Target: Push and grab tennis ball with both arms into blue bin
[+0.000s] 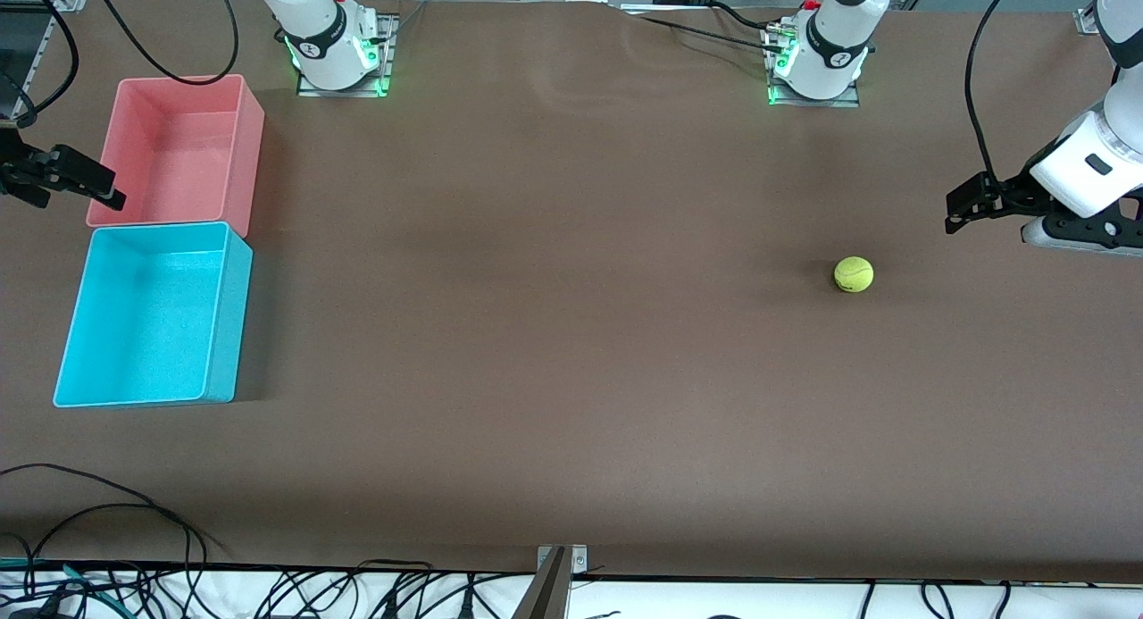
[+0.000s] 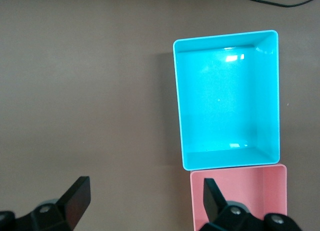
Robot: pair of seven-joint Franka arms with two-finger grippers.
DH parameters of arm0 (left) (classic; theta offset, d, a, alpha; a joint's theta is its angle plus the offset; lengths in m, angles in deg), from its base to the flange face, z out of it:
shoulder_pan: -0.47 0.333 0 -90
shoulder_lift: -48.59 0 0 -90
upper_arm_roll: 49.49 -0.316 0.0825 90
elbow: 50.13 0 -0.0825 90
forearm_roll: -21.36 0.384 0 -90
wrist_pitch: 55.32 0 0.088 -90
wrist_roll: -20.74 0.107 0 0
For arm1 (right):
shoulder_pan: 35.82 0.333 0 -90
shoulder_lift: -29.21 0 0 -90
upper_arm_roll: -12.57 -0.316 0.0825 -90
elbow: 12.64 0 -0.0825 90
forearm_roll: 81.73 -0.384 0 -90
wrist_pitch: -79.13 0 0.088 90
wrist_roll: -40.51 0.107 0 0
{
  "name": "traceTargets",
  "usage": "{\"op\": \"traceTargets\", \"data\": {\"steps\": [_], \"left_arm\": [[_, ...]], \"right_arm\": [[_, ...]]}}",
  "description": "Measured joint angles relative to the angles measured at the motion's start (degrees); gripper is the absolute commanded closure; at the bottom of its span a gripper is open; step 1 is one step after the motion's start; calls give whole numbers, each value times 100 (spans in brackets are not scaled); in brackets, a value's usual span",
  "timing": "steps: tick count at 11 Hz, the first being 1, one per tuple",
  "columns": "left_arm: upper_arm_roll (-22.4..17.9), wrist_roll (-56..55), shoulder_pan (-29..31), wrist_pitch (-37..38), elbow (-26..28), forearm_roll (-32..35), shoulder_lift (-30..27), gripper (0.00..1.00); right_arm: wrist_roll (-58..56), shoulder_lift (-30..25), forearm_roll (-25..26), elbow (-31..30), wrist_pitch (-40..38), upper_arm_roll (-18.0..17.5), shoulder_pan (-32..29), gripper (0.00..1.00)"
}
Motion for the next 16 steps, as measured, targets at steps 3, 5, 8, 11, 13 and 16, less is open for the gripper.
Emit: {"op": "traceTargets", "data": {"steps": [3,5,8,11,13,16], "left_arm": [[0,0,2,2,0,0,0,0],[-2,0,21,4,0,0,0,0],[-3,0,34,52,0,0,0,0],[-3,0,39,72,0,0,0,0],[-3,0,47,80,0,0,0,0],[-3,0,48,83,0,0,0,0]], "right_arm": [[0,0,0,0,-4,0,0,0],[0,0,0,0,-5,0,0,0],[0,0,0,0,-5,0,0,0],[0,0,0,0,-5,0,0,0],[0,0,0,0,-5,0,0,0],[0,0,0,0,-6,0,0,0]]}}
